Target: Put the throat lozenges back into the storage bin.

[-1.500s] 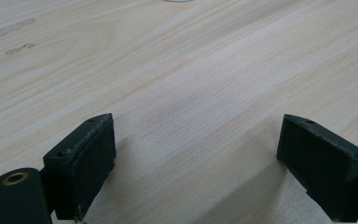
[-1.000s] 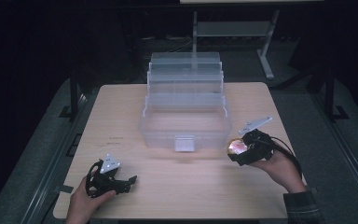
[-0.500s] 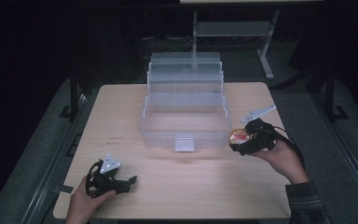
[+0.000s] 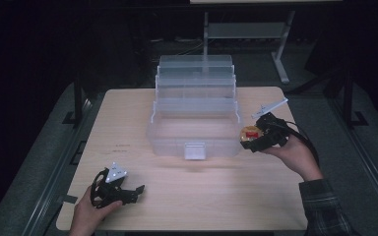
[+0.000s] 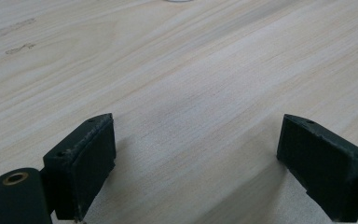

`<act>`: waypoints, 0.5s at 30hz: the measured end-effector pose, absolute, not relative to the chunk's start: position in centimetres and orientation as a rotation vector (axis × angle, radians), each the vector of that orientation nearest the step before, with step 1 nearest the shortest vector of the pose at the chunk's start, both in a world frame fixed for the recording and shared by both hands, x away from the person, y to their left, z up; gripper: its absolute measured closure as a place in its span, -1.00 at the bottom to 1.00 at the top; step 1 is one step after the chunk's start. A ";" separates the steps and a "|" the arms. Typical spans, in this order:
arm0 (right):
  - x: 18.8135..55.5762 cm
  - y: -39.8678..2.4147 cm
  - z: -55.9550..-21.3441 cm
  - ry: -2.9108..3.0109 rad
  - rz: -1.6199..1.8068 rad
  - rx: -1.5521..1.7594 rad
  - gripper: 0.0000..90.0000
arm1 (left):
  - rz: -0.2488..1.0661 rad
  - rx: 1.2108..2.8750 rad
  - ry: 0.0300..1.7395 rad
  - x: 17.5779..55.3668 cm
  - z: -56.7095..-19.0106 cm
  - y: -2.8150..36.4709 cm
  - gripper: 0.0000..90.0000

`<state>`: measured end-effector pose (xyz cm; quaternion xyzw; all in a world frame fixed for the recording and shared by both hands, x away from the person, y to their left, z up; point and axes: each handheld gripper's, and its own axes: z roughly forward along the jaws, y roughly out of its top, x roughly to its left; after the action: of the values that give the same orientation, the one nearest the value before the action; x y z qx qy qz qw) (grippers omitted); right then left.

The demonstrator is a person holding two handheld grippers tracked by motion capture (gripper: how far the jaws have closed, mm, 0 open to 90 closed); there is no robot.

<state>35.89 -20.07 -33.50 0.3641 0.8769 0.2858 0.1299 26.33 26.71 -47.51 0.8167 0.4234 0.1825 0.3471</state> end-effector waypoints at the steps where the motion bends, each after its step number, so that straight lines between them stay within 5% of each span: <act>1: 36.1 -20.0 -33.4 2.548 0.829 1.057 -0.56 | 0.473 2.119 1.098 26.3 -47.5 26.7 -0.76; 15: 38.6 -18.6 -33.2 2.552 0.826 1.075 -0.56 | 0.474 2.123 1.095 26.3 -47.5 26.7 -0.76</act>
<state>38.61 -18.62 -33.18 0.3690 0.8762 0.2836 0.1254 26.34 26.74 -47.49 0.8180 0.4219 0.1827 0.3457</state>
